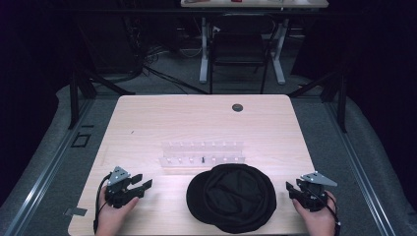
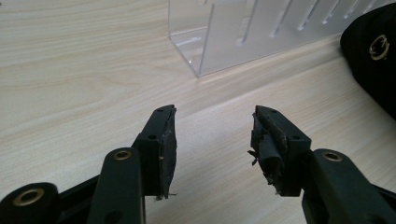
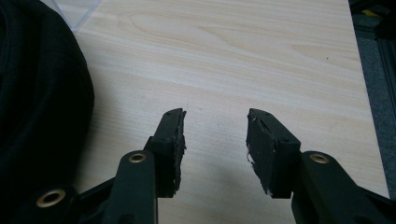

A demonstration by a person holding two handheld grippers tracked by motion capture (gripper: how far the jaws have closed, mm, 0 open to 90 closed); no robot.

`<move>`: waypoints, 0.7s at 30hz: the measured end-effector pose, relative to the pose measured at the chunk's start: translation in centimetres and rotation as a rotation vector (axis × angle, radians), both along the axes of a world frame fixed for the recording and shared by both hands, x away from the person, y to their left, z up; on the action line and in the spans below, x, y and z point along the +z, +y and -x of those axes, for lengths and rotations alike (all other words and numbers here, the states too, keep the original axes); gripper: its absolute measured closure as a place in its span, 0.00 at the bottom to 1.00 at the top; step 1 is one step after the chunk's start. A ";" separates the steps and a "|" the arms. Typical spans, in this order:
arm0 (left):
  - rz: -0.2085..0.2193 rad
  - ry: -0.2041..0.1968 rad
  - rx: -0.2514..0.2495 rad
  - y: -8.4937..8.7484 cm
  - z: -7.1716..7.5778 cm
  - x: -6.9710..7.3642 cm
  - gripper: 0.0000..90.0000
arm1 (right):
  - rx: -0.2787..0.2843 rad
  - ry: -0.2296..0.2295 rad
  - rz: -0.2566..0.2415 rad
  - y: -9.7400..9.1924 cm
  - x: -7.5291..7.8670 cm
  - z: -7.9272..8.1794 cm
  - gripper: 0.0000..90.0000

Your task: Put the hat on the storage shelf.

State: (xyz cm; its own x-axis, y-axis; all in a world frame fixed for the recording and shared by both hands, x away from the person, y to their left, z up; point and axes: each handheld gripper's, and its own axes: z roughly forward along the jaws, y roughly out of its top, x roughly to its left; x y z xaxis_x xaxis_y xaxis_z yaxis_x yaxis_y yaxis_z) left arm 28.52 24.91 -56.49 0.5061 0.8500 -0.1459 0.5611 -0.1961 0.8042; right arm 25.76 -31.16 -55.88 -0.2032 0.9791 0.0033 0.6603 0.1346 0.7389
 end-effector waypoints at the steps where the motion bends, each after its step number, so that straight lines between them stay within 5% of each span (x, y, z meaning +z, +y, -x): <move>1: 0.000 0.000 0.000 0.0 0.0 0.0 0.54 | 0.000 0.000 0.000 0.0 0.0 0.0 0.62; 13: -0.019 0.011 0.001 -0.4 0.3 0.3 0.55 | 0.015 0.055 -0.077 1.0 2.1 1.2 0.72; 15: -0.016 0.008 0.004 -0.5 0.4 0.4 0.57 | 0.035 0.099 -0.121 1.5 3.1 1.3 0.79; 21: -0.019 0.017 -0.004 -0.6 0.6 0.7 0.59 | 0.065 0.159 -0.143 2.1 4.7 1.2 0.82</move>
State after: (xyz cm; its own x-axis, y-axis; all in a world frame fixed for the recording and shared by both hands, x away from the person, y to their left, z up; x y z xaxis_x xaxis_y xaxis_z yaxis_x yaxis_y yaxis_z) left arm 27.91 24.33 -55.82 0.5074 0.8506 -0.1383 0.5740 -0.2139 0.7904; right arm 24.56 -29.01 -51.19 -0.2516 0.9512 0.1785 0.7633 0.0816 0.6408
